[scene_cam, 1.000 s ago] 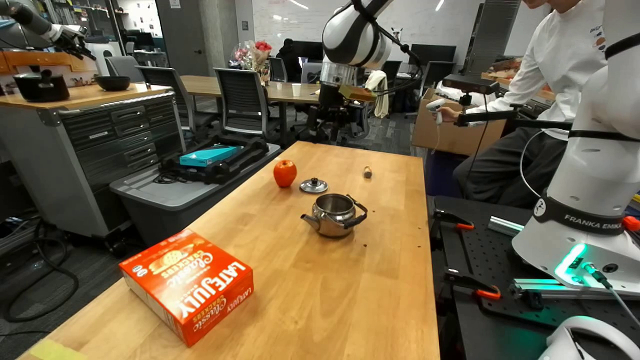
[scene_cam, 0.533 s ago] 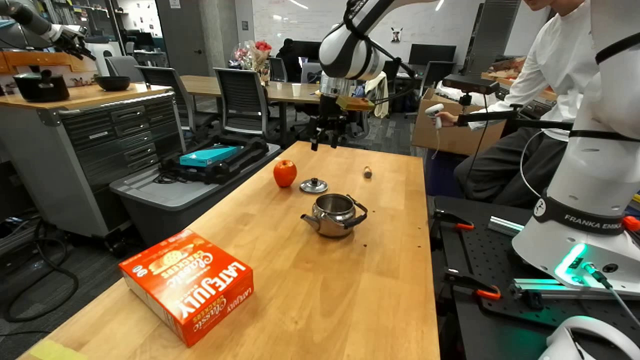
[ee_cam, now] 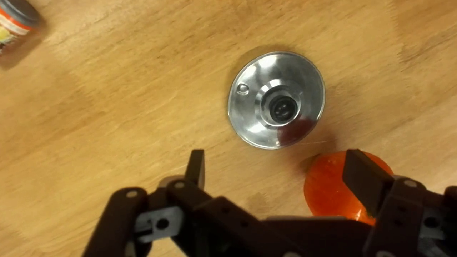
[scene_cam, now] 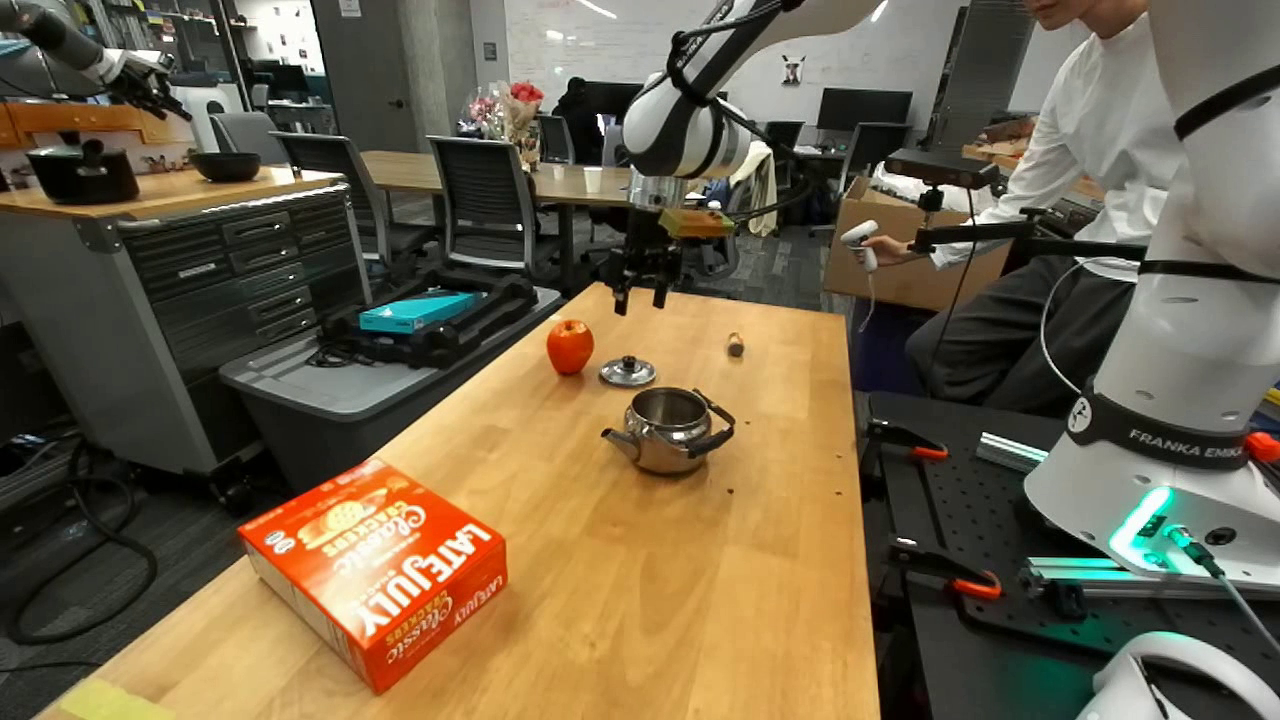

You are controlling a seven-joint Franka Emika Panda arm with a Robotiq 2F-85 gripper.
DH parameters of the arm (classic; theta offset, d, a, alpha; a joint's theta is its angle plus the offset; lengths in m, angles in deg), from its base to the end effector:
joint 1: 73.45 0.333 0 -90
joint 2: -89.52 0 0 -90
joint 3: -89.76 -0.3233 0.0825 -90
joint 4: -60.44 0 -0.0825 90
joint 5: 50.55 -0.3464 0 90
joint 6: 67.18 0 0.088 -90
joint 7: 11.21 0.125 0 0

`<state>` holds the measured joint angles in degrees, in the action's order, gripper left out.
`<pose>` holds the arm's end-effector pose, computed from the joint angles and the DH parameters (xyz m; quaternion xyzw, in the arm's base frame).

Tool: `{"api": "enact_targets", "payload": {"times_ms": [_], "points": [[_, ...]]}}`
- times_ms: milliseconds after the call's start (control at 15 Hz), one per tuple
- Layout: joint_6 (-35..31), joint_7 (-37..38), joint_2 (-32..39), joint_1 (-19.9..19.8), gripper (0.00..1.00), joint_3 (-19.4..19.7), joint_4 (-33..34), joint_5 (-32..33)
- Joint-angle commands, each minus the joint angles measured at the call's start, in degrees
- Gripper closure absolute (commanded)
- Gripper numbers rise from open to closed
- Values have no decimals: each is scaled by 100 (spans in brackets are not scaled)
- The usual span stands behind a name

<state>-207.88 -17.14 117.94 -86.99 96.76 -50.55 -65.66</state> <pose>0.5696 -0.2062 0.2478 -0.9741 0.2186 -0.0276 0.0509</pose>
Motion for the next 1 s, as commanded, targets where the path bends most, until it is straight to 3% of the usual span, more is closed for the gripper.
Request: {"api": "enact_targets", "payload": {"times_ms": [0,933], "points": [[295,-20,332,-69,0,-117,451,168],[1153,-309,478,-147,0,-247,1031,287]]}}
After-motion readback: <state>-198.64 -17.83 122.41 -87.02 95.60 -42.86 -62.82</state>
